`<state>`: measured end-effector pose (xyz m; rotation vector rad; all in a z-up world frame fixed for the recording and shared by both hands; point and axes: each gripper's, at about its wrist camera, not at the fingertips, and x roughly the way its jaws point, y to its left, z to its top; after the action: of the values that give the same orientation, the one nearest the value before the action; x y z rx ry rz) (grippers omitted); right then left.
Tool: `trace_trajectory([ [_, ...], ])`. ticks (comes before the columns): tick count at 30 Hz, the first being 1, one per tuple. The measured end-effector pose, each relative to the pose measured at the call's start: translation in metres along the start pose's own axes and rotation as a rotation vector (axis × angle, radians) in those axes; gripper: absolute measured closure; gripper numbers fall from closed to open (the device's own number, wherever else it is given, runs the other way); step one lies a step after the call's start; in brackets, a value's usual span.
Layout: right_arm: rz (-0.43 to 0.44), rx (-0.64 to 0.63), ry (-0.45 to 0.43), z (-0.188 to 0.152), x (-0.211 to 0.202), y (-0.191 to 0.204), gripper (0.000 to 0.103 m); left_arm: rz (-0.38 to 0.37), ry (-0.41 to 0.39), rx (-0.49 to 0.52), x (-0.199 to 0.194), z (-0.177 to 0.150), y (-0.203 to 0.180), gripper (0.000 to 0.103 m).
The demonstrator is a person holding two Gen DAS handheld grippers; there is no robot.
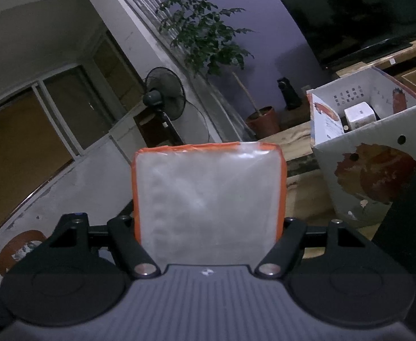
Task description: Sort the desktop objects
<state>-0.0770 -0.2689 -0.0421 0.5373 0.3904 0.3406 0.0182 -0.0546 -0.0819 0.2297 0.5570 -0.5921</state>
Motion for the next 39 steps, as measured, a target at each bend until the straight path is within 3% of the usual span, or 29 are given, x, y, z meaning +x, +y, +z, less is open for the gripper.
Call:
trace_trajectory([
  [18,0.011,-0.005,0.018,-0.004,0.005,0.002,0.029,0.009,0.030,-0.043,0.004,0.001,0.006,0.008],
  [39,0.041,0.001,0.025,-0.004,0.014,0.003,0.029,-0.002,0.036,-0.014,0.006,-0.002,0.001,0.008],
])
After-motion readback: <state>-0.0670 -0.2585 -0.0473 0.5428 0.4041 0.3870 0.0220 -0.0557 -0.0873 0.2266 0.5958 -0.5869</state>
